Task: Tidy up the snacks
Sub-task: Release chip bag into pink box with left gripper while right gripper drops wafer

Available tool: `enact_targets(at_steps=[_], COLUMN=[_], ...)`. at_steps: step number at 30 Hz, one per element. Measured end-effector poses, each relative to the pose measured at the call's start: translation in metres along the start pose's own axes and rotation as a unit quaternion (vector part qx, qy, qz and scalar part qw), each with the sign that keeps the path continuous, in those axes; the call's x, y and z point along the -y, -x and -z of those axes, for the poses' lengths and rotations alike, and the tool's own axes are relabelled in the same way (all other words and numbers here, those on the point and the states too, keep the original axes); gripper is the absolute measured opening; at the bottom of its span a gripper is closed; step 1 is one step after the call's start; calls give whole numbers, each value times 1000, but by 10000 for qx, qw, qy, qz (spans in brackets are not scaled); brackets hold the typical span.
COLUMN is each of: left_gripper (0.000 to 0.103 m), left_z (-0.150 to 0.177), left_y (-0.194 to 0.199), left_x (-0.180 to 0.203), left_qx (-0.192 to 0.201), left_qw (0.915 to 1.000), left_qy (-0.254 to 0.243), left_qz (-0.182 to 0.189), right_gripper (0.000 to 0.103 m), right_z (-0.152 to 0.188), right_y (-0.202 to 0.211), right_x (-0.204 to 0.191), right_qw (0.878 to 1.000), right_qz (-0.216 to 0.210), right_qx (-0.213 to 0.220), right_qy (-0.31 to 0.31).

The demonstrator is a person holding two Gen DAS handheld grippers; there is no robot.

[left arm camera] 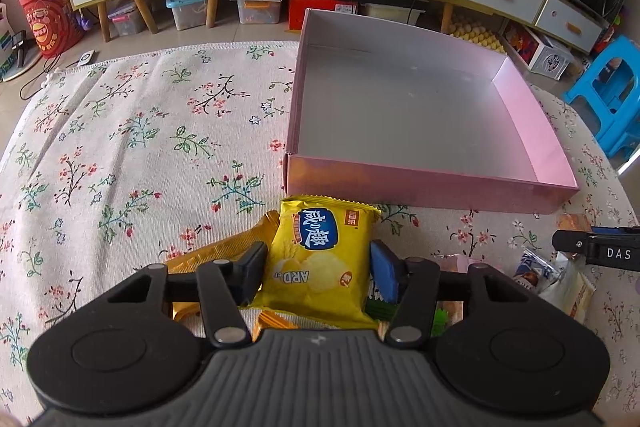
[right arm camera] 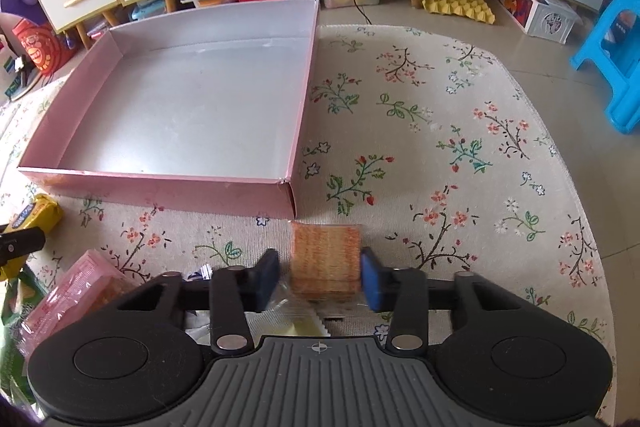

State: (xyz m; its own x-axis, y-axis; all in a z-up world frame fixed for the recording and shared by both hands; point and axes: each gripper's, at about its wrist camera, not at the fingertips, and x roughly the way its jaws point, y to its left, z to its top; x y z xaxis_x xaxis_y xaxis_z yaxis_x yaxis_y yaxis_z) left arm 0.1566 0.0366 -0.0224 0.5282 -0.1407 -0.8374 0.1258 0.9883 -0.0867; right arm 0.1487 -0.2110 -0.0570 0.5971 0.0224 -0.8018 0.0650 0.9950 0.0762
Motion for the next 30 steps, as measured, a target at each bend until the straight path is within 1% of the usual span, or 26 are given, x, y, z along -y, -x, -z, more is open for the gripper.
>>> enact_targets(at_steps=[12,17,25,30], left_gripper=[51,51,51,51], left_z=[2,1,-4,-9], left_y=[13,19,33,35], left_x=[-2,-8,-15,-20], left_qx=[45,72,321,475], left_qw=[9998,9993,9979,9961], left_qy=[83,218,393,610], left_qz=[167,290,393,432], right_gripper=[33,33,33,33], right_z=[-5,-7,-14,-21], right_y=[17,27,49,58], right_x=[11,15,18,19], right_qw=[9987,9976,9949,9924], right_qz=[-386,-516,-737,-891], right_qx=[51,113,338,487], right_qy=[-320,-454,-607,-692])
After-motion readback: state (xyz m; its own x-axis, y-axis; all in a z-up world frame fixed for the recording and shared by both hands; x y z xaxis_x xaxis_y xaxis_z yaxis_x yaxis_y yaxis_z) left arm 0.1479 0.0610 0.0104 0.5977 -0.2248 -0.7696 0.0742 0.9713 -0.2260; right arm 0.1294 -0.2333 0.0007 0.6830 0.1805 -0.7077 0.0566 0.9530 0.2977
